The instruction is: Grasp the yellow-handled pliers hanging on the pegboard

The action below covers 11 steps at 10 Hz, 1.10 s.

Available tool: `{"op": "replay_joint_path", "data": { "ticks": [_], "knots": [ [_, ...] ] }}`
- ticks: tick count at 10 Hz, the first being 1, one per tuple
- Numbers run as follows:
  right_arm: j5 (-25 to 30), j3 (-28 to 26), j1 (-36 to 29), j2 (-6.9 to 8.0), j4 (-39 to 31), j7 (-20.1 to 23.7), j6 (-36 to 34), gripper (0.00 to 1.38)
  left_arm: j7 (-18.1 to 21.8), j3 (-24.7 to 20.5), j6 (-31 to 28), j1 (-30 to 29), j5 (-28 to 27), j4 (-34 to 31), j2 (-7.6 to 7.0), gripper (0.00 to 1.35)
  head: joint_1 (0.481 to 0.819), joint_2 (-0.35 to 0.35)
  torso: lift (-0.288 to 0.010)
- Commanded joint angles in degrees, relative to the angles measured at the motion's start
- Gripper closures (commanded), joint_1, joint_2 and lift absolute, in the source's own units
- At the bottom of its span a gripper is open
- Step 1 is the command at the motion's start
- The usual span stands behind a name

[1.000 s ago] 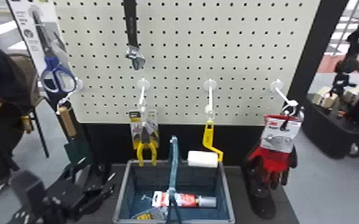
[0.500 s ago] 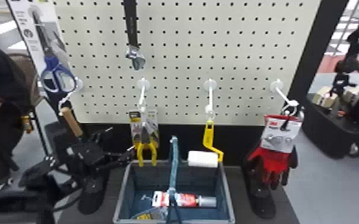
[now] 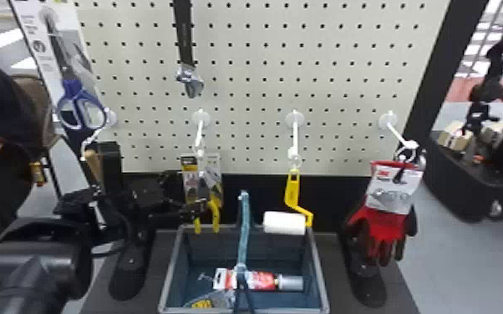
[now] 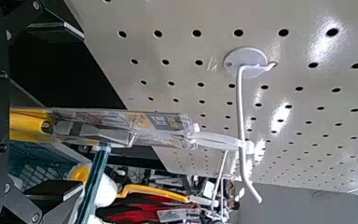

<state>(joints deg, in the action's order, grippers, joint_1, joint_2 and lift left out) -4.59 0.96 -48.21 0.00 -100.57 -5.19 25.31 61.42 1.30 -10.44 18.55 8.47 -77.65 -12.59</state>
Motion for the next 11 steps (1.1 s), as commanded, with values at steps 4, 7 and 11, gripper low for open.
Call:
{"op": "replay_joint_path", "data": {
  "ticks": [4, 7, 11],
  "knots": [
    [-0.07, 0.01, -0.05, 0.0, -0.05, 0.0, 0.0, 0.27, 0.63, 0.72, -0.37, 0.73, -2.67, 0.23, -0.06, 1.22, 0.549, 0.0, -0.1],
    [-0.07, 0.01, 0.19, -0.09, 0.09, 0.0, 0.0, 0.27, 0.63, 0.81, 1.48, 0.98, -2.32, 0.23, -0.24, 1.22, 0.549, 0.0, -0.1],
    [-0.07, 0.01, 0.07, -0.09, 0.09, 0.0, 0.0, 0.27, 0.63, 1.16, 1.56, 0.86, -1.97, 0.23, -0.24, 1.22, 0.549, 0.0, -0.1]
  ]
}}
